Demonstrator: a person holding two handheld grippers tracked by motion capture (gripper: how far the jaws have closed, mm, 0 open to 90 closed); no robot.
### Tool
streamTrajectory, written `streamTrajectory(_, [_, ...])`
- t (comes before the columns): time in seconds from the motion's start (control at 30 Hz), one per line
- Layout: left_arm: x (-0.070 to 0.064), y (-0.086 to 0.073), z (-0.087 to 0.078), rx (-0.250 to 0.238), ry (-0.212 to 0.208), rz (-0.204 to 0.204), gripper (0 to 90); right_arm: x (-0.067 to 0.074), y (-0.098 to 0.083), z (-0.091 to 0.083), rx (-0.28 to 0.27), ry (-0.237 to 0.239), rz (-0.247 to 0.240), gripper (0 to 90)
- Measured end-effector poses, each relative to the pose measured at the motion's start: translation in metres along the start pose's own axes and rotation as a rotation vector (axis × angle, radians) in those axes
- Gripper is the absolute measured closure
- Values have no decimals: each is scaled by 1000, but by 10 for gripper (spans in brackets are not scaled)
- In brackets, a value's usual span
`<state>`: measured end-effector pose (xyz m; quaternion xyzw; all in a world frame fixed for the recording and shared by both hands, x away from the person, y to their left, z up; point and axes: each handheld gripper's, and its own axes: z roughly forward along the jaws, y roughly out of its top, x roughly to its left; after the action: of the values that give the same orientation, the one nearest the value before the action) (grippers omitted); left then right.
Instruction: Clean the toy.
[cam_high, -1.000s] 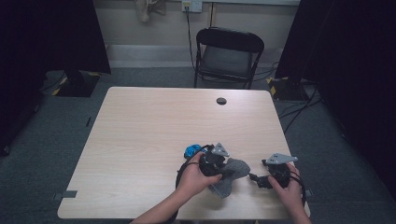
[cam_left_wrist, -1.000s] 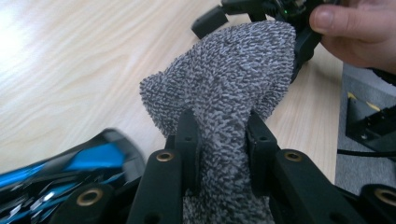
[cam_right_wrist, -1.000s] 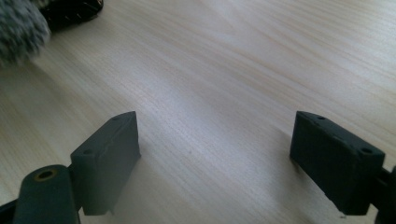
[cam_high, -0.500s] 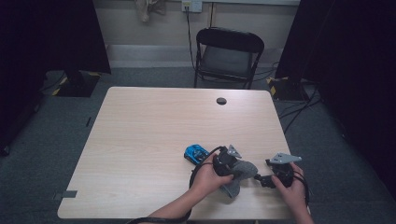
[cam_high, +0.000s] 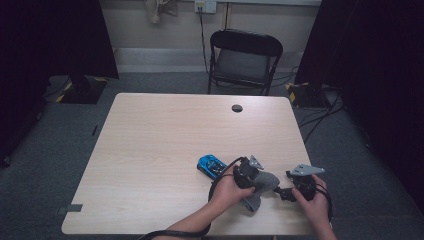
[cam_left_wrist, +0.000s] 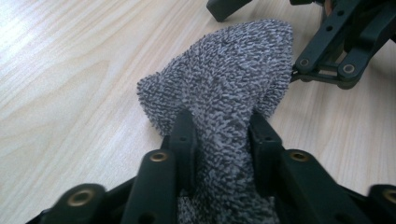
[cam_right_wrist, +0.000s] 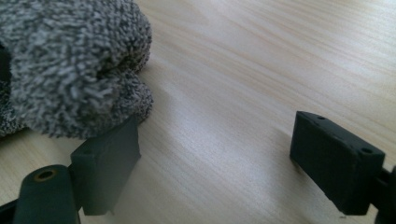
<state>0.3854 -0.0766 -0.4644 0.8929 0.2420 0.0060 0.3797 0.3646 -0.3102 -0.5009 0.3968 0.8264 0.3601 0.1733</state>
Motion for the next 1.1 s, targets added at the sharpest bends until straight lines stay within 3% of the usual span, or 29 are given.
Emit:
streamTrajectory(0.07, [0,-1,-1,-11,-5,5,619,0,0,0,-1,0,0,151])
streamTrajectory(0.2, [-1,-2,-6,-53,-18,19,419,0,0,0,0,-3,1,151])
streamTrajectory(0.37, [2,-2,-25,-80,-19,36,325,0,0,-2,16,-14,19,151])
streamTrajectory(0.5, [5,-6,-46,-94,-18,45,303,-1,2,-7,61,-26,41,161])
streamTrajectory(0.63, [10,-16,-65,-103,8,49,303,-3,5,-18,112,-13,78,179])
streamTrajectory(0.9, [21,-43,-91,-134,53,11,306,16,9,-44,86,25,61,176])
streamTrajectory(1.0, [23,-50,-97,-137,66,4,309,21,11,-47,56,42,78,177])
streamTrajectory(1.1, [25,-57,-102,-133,72,-2,312,24,17,-42,45,28,81,182])
